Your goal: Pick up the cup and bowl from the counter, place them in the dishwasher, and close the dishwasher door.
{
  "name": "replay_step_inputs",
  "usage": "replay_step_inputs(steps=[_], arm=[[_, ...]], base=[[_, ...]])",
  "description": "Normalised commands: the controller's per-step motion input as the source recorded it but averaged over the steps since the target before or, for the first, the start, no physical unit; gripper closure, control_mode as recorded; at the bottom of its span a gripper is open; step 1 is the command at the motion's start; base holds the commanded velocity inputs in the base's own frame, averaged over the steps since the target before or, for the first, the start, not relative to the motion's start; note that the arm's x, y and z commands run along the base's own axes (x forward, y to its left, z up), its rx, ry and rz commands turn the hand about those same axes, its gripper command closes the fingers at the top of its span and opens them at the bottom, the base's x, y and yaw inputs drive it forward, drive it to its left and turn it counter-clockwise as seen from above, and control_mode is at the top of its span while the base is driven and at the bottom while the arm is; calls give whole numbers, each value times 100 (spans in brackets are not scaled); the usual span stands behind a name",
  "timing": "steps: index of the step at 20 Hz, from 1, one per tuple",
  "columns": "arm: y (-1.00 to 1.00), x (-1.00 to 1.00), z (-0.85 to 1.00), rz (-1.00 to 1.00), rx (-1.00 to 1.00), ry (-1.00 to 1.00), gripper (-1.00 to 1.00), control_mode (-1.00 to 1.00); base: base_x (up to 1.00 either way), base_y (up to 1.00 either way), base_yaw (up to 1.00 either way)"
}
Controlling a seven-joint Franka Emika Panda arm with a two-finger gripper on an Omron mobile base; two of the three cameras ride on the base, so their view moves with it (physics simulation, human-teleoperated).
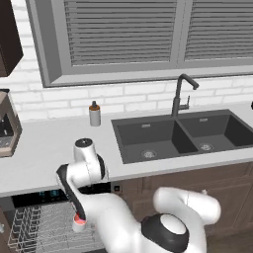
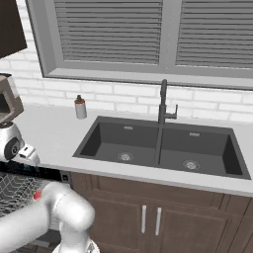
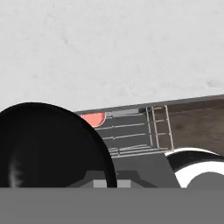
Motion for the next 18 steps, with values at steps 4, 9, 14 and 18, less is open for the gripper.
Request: replay_step_inputs(steps=[4, 9, 14, 18], arm=[[4, -100, 0, -1, 0, 0, 100, -100], [0, -100, -1, -8, 6, 0, 100, -100], [4, -47, -48, -23, 5, 1, 100, -100], [4, -34, -59, -29, 3, 2, 100, -100]], base=[[0, 0, 0], [0, 0, 0], [0, 0, 0], [0, 0, 0]])
